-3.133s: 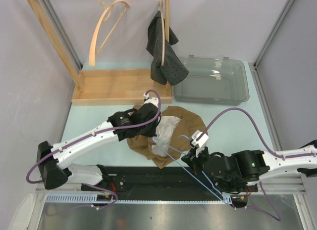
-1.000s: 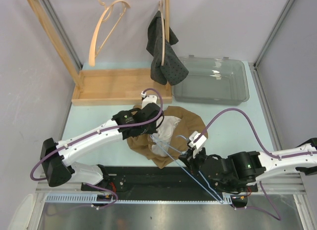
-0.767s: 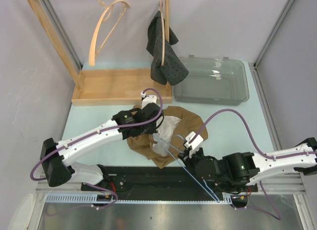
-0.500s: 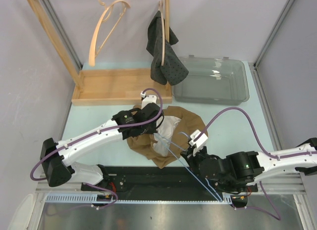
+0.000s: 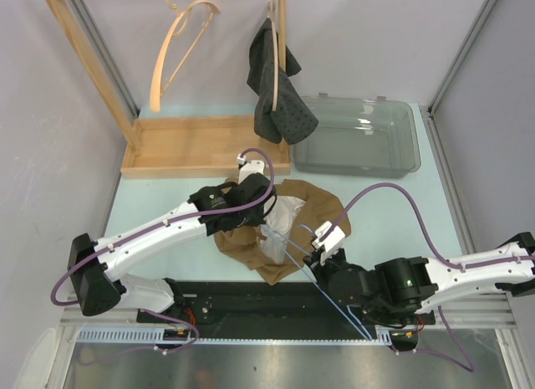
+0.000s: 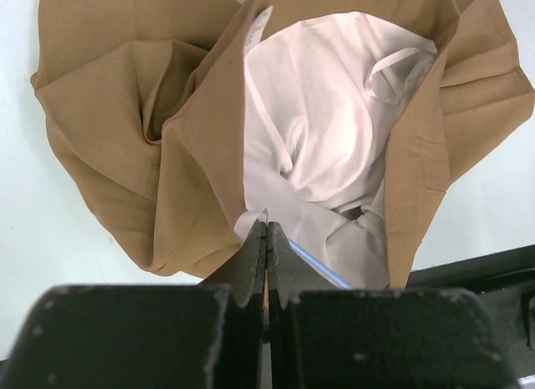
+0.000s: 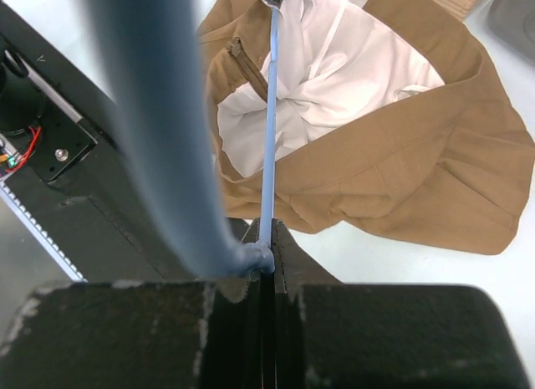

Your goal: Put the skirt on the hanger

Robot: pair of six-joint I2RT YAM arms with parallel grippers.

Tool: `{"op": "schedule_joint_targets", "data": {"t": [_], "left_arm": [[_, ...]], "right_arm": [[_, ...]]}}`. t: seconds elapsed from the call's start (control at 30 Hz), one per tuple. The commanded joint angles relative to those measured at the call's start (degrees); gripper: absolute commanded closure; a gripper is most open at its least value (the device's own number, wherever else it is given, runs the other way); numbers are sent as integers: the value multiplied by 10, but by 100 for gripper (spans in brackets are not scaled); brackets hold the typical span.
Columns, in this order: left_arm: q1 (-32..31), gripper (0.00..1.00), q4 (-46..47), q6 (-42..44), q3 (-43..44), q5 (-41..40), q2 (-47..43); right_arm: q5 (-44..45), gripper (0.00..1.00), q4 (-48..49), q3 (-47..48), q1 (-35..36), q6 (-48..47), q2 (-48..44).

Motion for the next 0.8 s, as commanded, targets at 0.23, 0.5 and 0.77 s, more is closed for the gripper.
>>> {"op": "schedule_joint_targets", "data": {"t": [0.23, 0.5, 0.77], "left_arm": [[-14, 100, 2, -10, 24, 20, -9], [-22, 100, -4, -21, 23, 12, -15], [-22, 100, -13, -22, 32, -13, -1]], "right_arm": [[55, 100, 112, 26, -30, -27, 57], [85, 100, 196, 26, -47, -86, 109], [121, 100, 102, 26, -27, -8, 87]]}}
